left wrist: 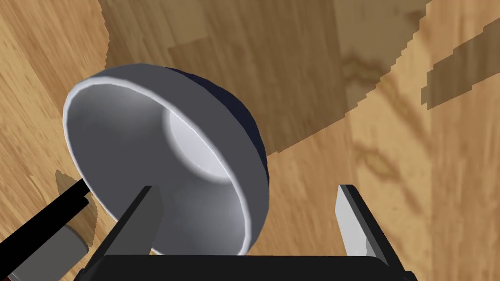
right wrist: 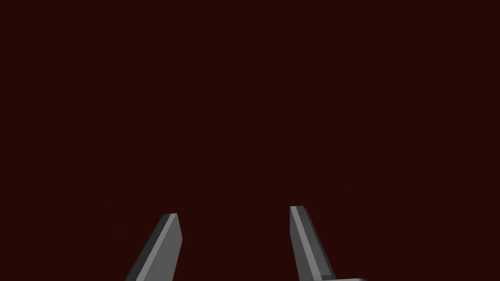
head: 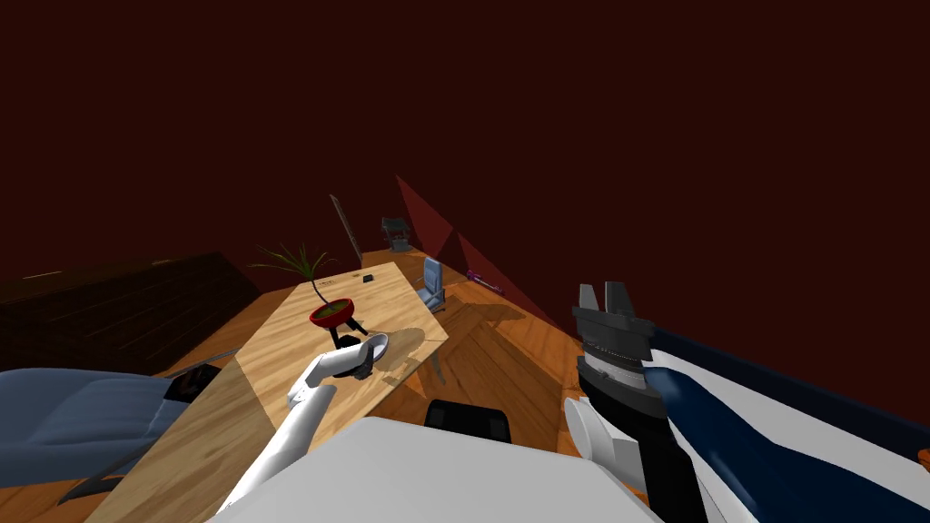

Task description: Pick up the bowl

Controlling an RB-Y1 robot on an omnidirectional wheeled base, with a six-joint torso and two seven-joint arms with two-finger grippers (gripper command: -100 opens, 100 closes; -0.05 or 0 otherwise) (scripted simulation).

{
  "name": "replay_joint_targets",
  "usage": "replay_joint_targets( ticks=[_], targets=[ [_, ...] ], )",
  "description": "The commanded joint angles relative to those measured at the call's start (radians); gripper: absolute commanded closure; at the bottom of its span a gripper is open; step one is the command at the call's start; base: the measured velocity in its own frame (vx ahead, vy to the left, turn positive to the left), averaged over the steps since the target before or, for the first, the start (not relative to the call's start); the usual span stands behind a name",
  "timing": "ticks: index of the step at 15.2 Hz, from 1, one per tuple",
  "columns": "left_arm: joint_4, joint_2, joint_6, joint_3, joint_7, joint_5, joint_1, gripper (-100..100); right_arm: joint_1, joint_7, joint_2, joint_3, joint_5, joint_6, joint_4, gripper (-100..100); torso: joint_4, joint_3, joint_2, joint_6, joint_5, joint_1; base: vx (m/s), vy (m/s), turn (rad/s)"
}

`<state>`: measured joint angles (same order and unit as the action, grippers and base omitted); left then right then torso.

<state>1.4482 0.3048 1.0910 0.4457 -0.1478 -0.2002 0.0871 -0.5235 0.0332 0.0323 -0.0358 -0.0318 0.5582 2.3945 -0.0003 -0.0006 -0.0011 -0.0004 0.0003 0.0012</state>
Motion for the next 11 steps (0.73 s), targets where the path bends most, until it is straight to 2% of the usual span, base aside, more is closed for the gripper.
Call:
replay_joint_targets(
  ticks=[1, 4, 5, 6, 10, 11],
  targets=[
    [-0.031, -0.004, -0.033, -0.005, 0.001, 0.004, -0.004, -100, 0.000, 0.000, 0.000, 0.000, 0.000, 0.000, 0.000, 0, 0.000, 0.000, 0.000, 0.000, 0.000, 0.000, 0.024, 0.020, 0.020],
    [-0.072, -0.010, -0.074, -0.014, 0.002, 0.010, -0.010, -100, 0.000, 0.000, 0.000, 0.000, 0.000, 0.000, 0.000, 0, 0.000, -0.001, -0.002, 0.000, 0.000, 0.001, 0.033, 0.030, 0.012],
    [-0.054, -0.006, -0.052, -0.009, 0.003, 0.006, -0.007, -100, 0.000, 0.000, 0.000, 0.000, 0.000, 0.000, 0.000, 0, 0.000, -0.001, -0.002, 0.000, 0.000, 0.002, 0.022, 0.025, 0.003],
    [-0.057, -0.006, -0.058, -0.010, 0.003, 0.006, -0.008, 100, 0.000, 0.000, 0.000, 0.000, 0.000, 0.000, 0.000, 0, 0.000, -0.001, -0.002, 0.000, 0.000, 0.001, 0.008, 0.009, -0.002],
    [-0.057, -0.006, -0.057, -0.010, 0.004, 0.006, -0.007, 100, 0.000, 0.000, 0.000, 0.000, 0.000, 0.000, 0.000, 0, 0.000, 0.000, 0.000, 0.000, 0.000, 0.000, 0.000, 0.000, 0.000],
    [-0.022, -0.002, -0.025, -0.004, 0.001, 0.002, -0.003, 100, 0.000, 0.000, 0.000, 0.000, 0.000, 0.000, 0.000, 0, 0.000, 0.000, 0.000, 0.000, 0.000, 0.000, -0.018, -0.018, -0.019]
  ],
)
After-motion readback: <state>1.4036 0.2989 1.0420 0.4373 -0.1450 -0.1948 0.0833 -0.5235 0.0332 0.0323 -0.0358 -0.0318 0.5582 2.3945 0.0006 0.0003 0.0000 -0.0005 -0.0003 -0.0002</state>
